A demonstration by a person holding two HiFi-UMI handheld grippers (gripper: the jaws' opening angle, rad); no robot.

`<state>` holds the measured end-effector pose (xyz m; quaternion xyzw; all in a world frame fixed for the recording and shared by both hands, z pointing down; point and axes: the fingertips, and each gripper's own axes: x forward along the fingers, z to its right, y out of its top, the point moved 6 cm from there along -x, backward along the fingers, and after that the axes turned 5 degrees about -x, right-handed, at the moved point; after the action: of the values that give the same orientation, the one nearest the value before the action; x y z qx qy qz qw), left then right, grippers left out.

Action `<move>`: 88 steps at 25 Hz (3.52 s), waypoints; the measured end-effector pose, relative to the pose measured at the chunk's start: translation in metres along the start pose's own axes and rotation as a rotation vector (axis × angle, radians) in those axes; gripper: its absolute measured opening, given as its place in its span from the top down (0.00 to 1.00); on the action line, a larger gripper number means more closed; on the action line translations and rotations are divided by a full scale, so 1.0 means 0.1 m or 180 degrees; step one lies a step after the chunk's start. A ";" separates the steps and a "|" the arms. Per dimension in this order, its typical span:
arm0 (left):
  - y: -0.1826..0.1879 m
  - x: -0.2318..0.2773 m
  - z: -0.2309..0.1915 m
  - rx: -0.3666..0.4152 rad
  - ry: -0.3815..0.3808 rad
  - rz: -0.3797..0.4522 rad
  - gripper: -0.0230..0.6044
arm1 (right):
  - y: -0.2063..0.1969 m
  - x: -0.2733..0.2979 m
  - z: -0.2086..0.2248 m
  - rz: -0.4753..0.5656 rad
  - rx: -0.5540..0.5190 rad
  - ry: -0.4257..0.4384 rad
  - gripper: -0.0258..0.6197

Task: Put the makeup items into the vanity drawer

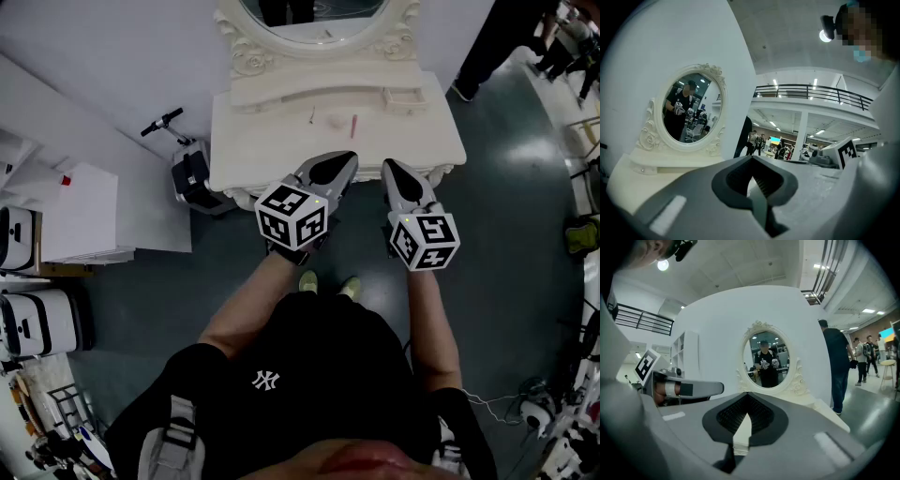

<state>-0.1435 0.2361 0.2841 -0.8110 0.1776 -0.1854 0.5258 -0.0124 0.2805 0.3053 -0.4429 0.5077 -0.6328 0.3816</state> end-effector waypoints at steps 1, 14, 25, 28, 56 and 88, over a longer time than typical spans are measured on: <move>0.00 0.02 0.02 -0.0001 0.0009 0.0006 0.96 | 0.00 -0.01 0.02 0.0003 -0.0002 0.0007 0.93; -0.08 0.21 0.24 0.0002 0.0059 0.0044 0.96 | -0.03 -0.13 0.24 0.0007 0.0002 0.0105 0.92; -0.21 0.17 0.01 -0.0054 0.0316 0.0028 0.96 | -0.23 0.01 0.40 -0.0089 0.0274 0.0133 0.92; -0.24 0.21 -0.10 -0.0082 0.0342 0.0027 0.96 | -0.30 0.13 0.39 -0.0159 0.0267 0.0144 0.92; -0.46 1.44 -2.43 -0.0288 -0.0132 -0.0544 0.96 | -1.41 2.48 0.93 -0.1254 0.0509 -0.0428 0.87; -0.99 2.15 -3.19 -0.0462 0.0016 -0.0902 0.96 | -2.76 3.36 1.30 -0.2436 0.0188 -0.0612 0.85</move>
<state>-0.1033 -0.0803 0.5200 -0.8633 0.0756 -0.2464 0.4339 -0.0047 -0.0195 0.6461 -0.6462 0.2495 -0.6993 0.1765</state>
